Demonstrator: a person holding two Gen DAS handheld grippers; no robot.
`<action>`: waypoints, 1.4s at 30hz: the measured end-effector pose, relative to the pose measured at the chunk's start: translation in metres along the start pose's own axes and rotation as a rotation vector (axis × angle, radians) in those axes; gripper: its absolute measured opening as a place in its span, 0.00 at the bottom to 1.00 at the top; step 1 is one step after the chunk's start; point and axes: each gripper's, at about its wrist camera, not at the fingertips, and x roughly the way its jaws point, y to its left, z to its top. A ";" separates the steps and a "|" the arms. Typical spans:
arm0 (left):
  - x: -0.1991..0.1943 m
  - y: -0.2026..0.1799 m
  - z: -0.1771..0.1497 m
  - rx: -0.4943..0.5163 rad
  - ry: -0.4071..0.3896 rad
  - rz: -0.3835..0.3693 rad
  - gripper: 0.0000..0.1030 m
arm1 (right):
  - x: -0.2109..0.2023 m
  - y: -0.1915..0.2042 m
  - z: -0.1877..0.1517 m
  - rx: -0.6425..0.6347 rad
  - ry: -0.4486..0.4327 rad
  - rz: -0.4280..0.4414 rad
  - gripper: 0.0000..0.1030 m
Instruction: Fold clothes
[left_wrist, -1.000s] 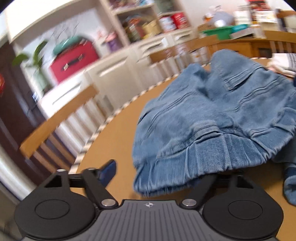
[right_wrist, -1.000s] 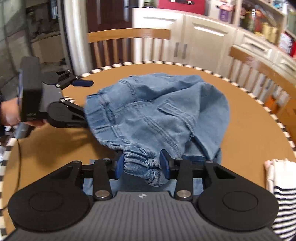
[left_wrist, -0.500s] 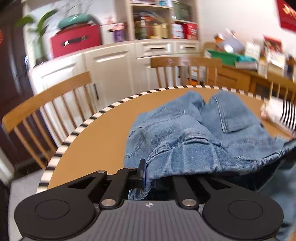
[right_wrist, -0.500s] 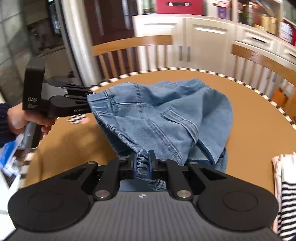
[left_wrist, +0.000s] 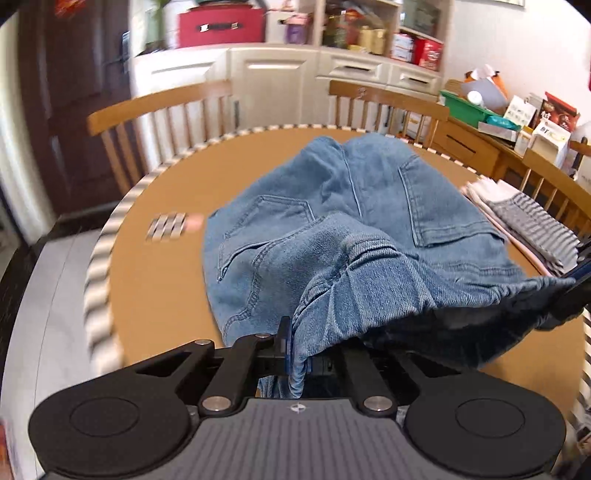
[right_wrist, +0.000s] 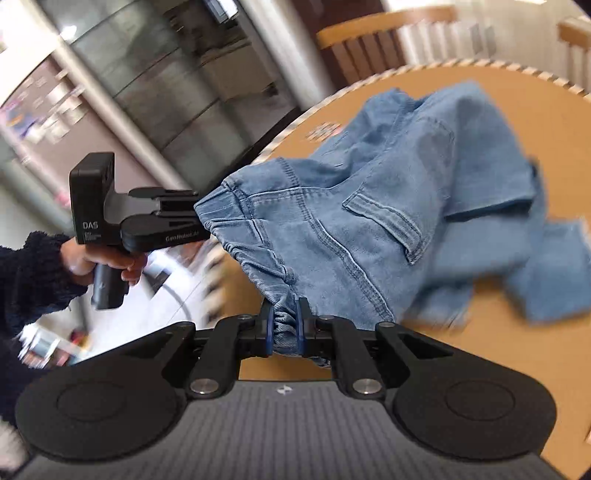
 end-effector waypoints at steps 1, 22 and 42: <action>-0.018 -0.006 -0.010 -0.010 0.001 0.013 0.07 | -0.005 0.007 -0.007 -0.012 0.017 0.026 0.11; 0.195 0.057 0.254 0.035 0.173 -0.241 0.27 | -0.011 -0.211 0.199 0.418 -0.215 -0.249 0.07; 0.193 0.154 0.195 -0.094 0.045 -0.645 1.00 | -0.006 -0.285 0.112 0.584 -0.406 -0.064 0.94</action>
